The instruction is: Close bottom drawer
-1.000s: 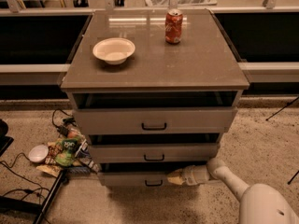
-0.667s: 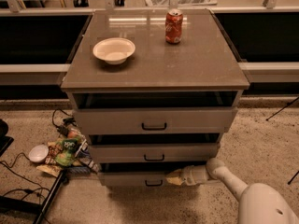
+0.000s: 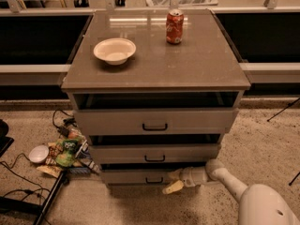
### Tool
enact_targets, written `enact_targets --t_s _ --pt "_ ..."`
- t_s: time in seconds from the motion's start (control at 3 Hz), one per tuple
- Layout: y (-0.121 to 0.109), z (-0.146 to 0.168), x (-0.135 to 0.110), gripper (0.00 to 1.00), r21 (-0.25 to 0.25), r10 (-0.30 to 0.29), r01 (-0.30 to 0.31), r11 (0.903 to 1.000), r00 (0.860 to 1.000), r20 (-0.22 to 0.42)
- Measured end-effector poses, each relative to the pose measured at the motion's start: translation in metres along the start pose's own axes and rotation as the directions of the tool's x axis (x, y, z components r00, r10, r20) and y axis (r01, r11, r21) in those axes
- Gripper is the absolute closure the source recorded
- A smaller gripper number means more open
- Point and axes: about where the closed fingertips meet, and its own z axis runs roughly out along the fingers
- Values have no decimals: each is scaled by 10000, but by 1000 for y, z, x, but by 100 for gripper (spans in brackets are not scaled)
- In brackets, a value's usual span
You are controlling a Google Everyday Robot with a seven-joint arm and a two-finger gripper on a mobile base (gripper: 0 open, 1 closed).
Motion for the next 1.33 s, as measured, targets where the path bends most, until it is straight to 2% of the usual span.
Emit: enact_targets --t_s 0.33,0.67,1.0,1.33 --pt "1 0 1 0 -1 0 0 10000 10000 0" --pt "2 0 1 18 -1 0 0 10000 10000 0" --pt "2 0 1 41 -1 0 0 10000 10000 0" --pt "16 -7 7 65 -34 39 -41 10000 9993 -361"
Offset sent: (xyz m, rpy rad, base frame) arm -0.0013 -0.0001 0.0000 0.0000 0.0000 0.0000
